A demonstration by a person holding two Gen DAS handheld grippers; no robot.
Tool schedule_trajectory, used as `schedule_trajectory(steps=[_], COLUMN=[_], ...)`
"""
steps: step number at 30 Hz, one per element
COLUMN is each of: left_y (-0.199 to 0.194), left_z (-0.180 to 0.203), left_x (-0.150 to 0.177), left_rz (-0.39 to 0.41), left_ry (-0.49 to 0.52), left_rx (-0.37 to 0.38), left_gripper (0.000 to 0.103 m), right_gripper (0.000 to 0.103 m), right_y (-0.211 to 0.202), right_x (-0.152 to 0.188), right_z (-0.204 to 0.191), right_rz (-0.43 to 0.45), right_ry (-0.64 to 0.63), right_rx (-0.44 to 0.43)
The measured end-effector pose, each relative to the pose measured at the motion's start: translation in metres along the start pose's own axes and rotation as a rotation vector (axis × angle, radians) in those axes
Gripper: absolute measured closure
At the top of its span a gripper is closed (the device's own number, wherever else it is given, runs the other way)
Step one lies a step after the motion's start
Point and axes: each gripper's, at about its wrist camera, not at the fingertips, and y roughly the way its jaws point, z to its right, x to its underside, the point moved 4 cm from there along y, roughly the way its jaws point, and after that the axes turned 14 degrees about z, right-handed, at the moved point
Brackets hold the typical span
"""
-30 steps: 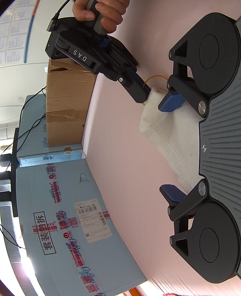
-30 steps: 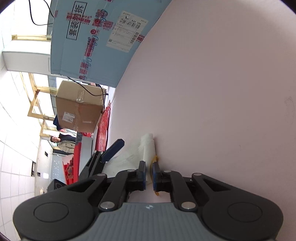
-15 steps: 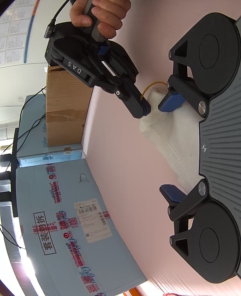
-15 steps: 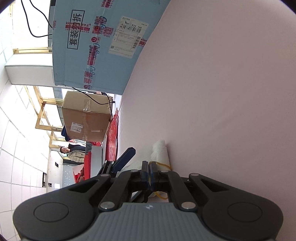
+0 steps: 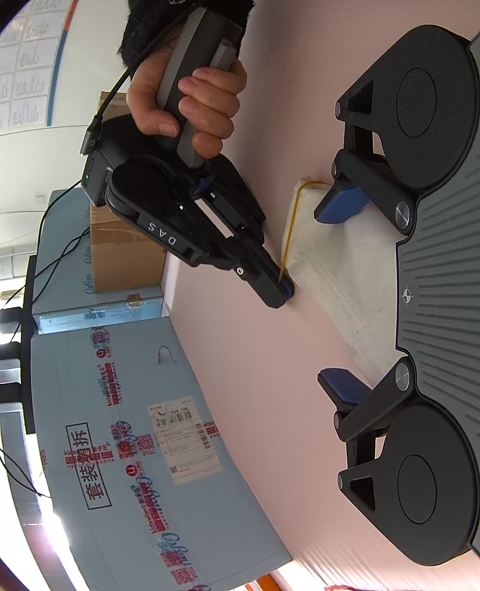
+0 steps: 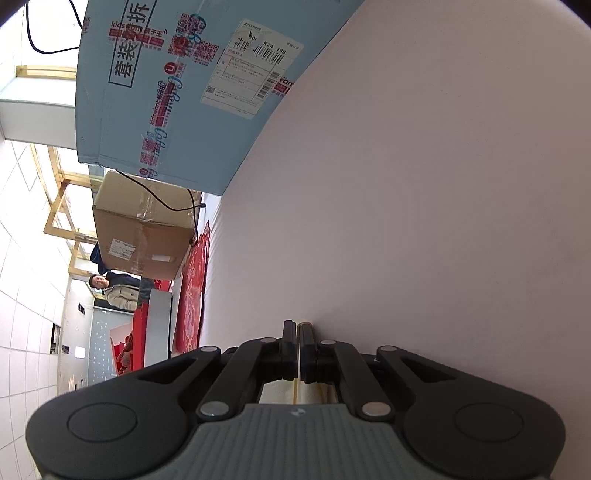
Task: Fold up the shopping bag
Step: 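Push the yellow band down onto the bundle with the right gripper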
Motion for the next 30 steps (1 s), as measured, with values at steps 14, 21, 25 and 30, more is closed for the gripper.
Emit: schedule_trajectory(steps=[14,21,25,30], left_y=[-0.001,-0.001,0.0,-0.001], left_z=[0.001,0.0,0.0,0.002], left_x=[0.001,0.0,-0.001,-0.002], left_rz=[0.007,0.007,0.007,0.009], left_ry=[0.013,0.009,0.005,0.012], left_rx=[0.001,0.004,0.003,-0.002], left_gripper=[0.015,0.015,0.014,0.014], right_gripper=[0.095,0.085,0.054,0.053], right_y=[0.027,0.015,0.012,0.002], right_x=[0.025,0.053,0.074,0.082], right_z=[-0.052,-0.086,-0.12,-0.144], right_rz=[-0.235,-0.291,-0.311,-0.301], right_ry=[-0.226,-0.424,-0.696,-0.889], right_rx=[-0.112,-0.068,0.028,0.108])
